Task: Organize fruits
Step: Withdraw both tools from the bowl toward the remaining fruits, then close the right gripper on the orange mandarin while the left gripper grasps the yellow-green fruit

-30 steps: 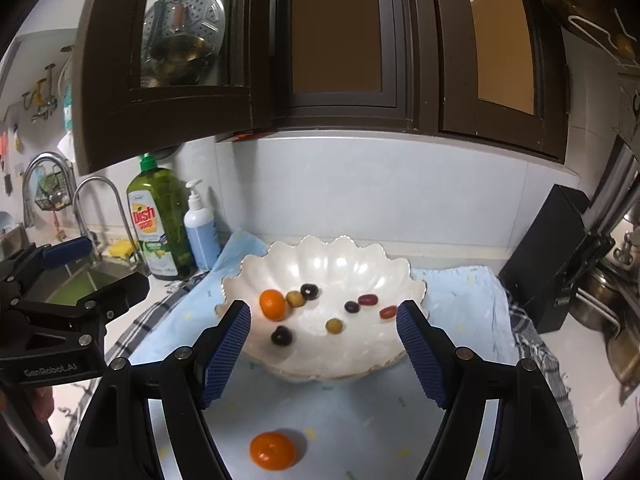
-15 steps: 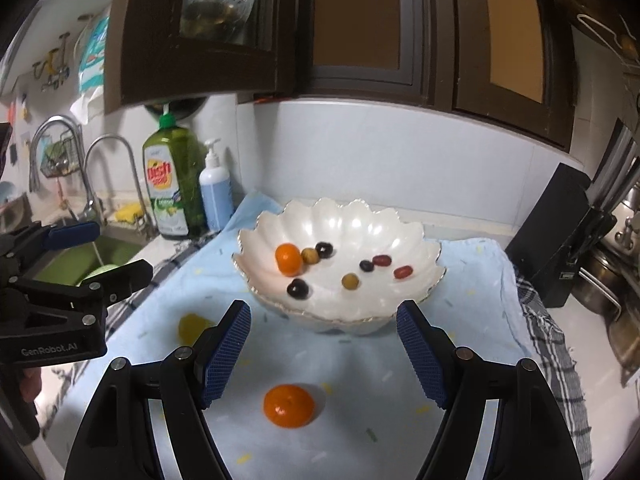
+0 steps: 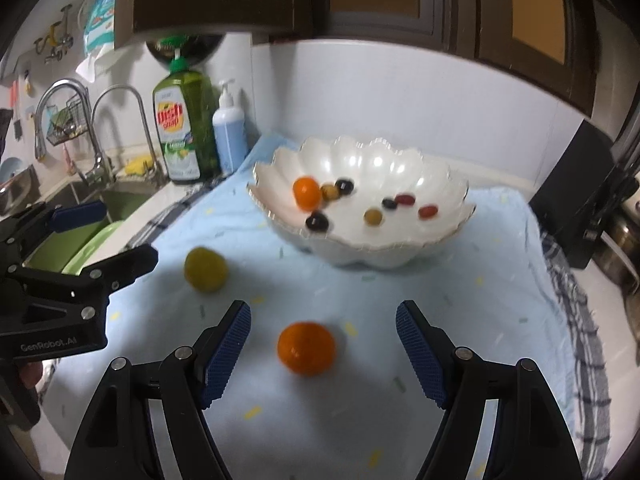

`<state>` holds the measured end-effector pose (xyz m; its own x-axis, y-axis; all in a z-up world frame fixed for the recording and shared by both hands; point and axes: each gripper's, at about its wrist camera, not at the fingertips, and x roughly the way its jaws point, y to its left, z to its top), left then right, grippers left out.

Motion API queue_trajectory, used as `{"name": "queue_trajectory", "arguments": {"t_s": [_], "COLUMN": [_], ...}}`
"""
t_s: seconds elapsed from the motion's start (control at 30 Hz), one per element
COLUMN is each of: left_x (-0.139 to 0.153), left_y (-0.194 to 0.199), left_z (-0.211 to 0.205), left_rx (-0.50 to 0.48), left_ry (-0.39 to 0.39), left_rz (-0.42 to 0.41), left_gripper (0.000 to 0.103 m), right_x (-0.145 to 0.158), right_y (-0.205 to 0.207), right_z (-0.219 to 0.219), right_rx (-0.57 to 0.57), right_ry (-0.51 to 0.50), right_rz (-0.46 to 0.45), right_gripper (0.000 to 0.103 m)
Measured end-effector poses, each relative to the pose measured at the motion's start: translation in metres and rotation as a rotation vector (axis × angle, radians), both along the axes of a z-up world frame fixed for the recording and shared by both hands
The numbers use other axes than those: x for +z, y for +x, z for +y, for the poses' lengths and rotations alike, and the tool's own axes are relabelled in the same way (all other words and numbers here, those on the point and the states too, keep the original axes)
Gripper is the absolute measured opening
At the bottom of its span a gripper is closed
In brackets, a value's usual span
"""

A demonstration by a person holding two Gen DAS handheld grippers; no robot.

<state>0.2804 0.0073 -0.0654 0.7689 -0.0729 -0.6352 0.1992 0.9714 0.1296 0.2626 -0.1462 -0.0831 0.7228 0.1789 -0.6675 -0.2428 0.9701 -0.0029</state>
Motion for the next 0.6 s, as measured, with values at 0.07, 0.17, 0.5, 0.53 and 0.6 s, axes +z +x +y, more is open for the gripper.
{"name": "queue_trajectory", "arguments": {"t_s": [0.07, 0.17, 0.5, 0.53, 0.6], "left_x": [-0.006, -0.015, -0.042, -0.044, -0.047], "left_y": [0.001, 0.004, 0.024, 0.027, 0.031], "left_z": [0.0, 0.0, 0.002, 0.002, 0.001], "left_rx": [-0.005, -0.014, -0.018, -0.019, -0.025], "left_ry": [0.006, 0.001, -0.001, 0.003, 0.002], "left_rz": [0.009, 0.03, 0.1, 0.108, 0.119], "left_gripper": [0.087, 0.086, 0.082, 0.082, 0.08], "right_x": [-0.006, -0.015, -0.042, -0.044, -0.048], "right_y": [-0.001, -0.001, 0.015, 0.016, 0.021], "right_z": [0.0, 0.0, 0.005, 0.005, 0.005], "right_rx": [0.002, 0.004, 0.019, 0.02, 0.02], "right_ry": [-0.001, -0.003, 0.002, 0.004, 0.01], "right_rz": [0.017, 0.048, 0.129, 0.136, 0.154], "right_gripper": [0.076, 0.076, 0.075, 0.074, 0.071]}}
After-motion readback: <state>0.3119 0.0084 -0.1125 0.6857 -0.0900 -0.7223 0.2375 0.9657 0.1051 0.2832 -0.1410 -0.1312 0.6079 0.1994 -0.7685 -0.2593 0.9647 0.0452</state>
